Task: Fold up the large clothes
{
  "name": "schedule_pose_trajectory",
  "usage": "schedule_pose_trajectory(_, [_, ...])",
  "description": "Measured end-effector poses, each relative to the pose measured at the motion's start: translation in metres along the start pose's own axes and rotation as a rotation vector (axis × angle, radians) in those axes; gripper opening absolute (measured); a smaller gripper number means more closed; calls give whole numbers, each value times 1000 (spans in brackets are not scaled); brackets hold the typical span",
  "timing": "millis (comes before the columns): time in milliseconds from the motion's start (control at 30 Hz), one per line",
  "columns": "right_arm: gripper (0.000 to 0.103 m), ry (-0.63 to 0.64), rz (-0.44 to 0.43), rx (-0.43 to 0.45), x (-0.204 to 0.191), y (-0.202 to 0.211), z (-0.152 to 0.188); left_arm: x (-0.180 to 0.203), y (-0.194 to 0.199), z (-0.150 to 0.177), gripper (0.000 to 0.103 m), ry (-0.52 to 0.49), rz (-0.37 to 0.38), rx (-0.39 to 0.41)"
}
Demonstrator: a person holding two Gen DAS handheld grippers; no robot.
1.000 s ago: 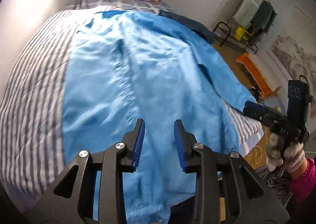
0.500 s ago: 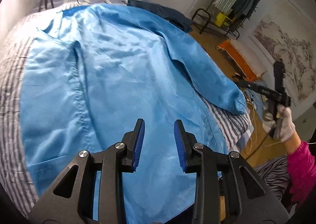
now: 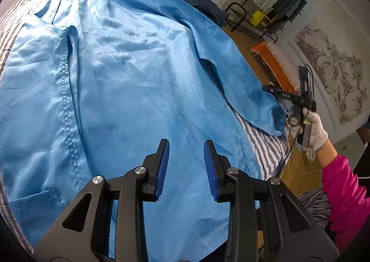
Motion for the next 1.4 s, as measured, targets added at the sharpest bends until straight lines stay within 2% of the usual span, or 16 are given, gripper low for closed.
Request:
schedule_pose_trajectory(133, [65,-14,-6,-34,7,-15,1,-8,-1,5,30,12,-8,-15])
schedule_pose_trajectory(167, [59,-18,-12,-43,7,-18,3,-10,-2,5,30,19,-8,-17])
schedule_pose_trajectory(200, [43,-21,-27,-52,5,-21,4,-12,-2,5,30,31,-4,-21])
schedule_pose_trajectory(300, [18,3,-68,-62,-5,-20,8,-16,0,6,30,47,-4,-22])
schedule_pose_trajectory(433, [1,33,-41,-26,-13,-7,11,-12,4,7,30,39,1,-17])
schedule_pose_trajectory(567, [0,1,-100,30,-17,18,11,-9,7,5,30,26,1,-4])
schedule_pose_trajectory(700, [0,3,-182,105,-38,54,11,-13,13,1,30,51,8,16])
schedule_pose_trajectory(833, [0,33,-270,175,-74,91,12,-21,22,-4,30,90,9,41])
schedule_pose_trajectory(1033, [0,156,-385,234,-151,136,25,-35,40,-11,30,153,17,95])
schedule_pose_trajectory(1167, [0,296,-451,230,-213,153,46,-48,55,-17,30,207,22,136])
schedule_pose_trajectory(1267, [0,410,-500,171,-265,148,72,-60,62,-19,30,249,20,159])
schedule_pose_trajectory(1400, [0,531,-498,66,-313,119,102,-72,62,-16,30,294,15,161])
Point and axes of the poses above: each gripper's, at about its wrist camera, not at the fingertips, and y roughly against the way its jaws point, x to its right, z to its underside, the point moved 6 cm from there along -y, roughly the way its jaws point, and after that the axes turned 3 degrees about -z, right-handed, at the moved point
